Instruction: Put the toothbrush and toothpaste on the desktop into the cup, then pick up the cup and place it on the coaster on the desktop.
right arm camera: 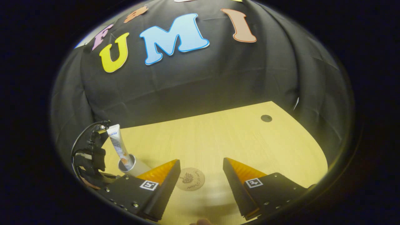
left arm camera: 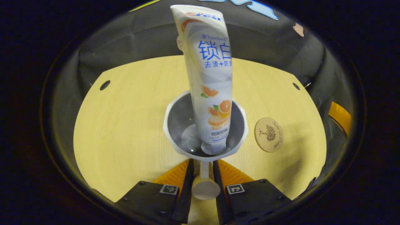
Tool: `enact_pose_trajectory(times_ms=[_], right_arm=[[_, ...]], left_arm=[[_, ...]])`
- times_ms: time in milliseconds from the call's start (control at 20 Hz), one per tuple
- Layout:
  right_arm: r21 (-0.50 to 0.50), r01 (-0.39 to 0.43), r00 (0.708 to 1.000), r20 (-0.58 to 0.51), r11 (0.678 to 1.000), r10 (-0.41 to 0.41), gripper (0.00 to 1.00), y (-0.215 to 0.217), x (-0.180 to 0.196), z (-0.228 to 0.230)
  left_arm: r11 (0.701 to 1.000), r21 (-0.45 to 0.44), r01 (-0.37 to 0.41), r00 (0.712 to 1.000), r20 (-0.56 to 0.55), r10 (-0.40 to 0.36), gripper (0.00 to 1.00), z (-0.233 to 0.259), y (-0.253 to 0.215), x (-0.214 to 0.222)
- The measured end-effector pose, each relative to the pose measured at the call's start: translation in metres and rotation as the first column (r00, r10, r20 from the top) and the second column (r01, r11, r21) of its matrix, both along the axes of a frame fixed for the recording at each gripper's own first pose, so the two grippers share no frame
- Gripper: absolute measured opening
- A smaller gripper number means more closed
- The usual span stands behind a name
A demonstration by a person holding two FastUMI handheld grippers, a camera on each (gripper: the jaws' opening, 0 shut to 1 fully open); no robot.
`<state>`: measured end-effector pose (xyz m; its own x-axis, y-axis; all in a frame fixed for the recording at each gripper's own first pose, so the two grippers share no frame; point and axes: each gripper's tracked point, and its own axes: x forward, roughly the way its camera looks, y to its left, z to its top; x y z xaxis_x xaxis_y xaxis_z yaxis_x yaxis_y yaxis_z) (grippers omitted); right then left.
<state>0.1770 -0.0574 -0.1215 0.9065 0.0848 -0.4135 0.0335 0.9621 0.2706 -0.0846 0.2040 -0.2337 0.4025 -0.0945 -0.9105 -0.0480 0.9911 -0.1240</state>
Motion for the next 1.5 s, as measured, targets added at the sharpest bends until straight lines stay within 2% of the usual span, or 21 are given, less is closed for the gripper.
enact_pose_trajectory(times_ms=[100,200,300,350,400,500,800,1050,1100,1150,1200,1250,1350,1500], right_arm=[[-0.005,0.000,1.000,-0.002,1.000,0.000,0.85,-0.001,-0.001,-0.001],[-0.002,0.000,1.000,-0.005,1.000,0.000,0.86,0.000,-0.003,-0.002],[0.007,0.001,1.000,-0.012,1.000,-0.001,0.86,0.001,-0.004,-0.004],[0.011,0.001,1.000,-0.014,1.000,-0.001,0.85,0.002,-0.004,-0.004],[0.013,-0.001,1.000,-0.015,1.000,0.001,0.85,0.002,-0.005,-0.004],[0.005,-0.002,1.000,-0.014,1.000,0.002,0.85,0.002,-0.006,-0.004],[0.011,0.005,1.000,-0.013,1.000,-0.005,0.85,-0.001,-0.010,-0.004],[0.001,0.004,1.000,-0.011,1.000,-0.004,0.85,-0.003,-0.017,-0.003],[-0.002,0.007,1.000,-0.009,1.000,-0.007,0.85,-0.005,-0.019,-0.002],[-0.003,0.011,1.000,-0.007,1.000,-0.011,0.85,-0.009,-0.021,-0.001],[-0.004,0.016,1.000,-0.005,1.000,-0.016,0.85,-0.011,-0.023,-0.001],[-0.005,0.022,1.000,-0.002,1.000,-0.022,0.85,-0.016,-0.024,0.001],[-0.008,0.036,0.999,0.002,0.999,-0.036,0.85,-0.024,-0.026,0.002],[-0.007,0.058,0.998,-0.002,0.998,-0.058,0.85,-0.039,-0.037,0.000]], left_arm=[[0.999,0.042,0.020,1.000,-0.018,-0.019,0.38,0.001,0.004,-0.004],[0.997,0.060,0.040,0.999,0.006,-0.041,0.41,0.000,0.000,0.001],[0.996,0.064,0.060,0.998,0.026,-0.062,0.31,0.002,-0.006,0.001],[0.996,0.064,0.062,0.997,0.037,-0.064,0.31,0.005,-0.009,0.002],[0.996,0.060,0.064,0.997,0.046,-0.066,0.36,0.008,-0.015,-0.001],[0.998,0.038,0.056,0.995,0.076,-0.059,0.36,0.006,-0.012,0.001],[0.997,0.046,0.069,0.991,0.110,-0.074,0.36,0.010,-0.021,0.000],[0.988,0.060,0.140,0.969,0.197,-0.149,0.35,0.031,-0.060,0.016],[0.985,0.068,0.161,0.962,0.211,-0.172,0.41,0.034,-0.070,0.020],[0.980,0.066,0.187,0.956,0.217,-0.197,0.35,0.035,-0.082,0.023],[0.976,0.065,0.207,0.950,0.225,-0.216,0.35,0.038,-0.096,0.025],[0.975,0.063,0.215,0.945,0.240,-0.224,0.40,0.036,-0.104,0.028],[0.975,0.058,0.213,0.946,0.237,-0.220,0.27,0.037,-0.114,0.034],[0.974,0.040,0.225,0.945,0.236,-0.228,0.27,0.032,-0.123,0.039]])
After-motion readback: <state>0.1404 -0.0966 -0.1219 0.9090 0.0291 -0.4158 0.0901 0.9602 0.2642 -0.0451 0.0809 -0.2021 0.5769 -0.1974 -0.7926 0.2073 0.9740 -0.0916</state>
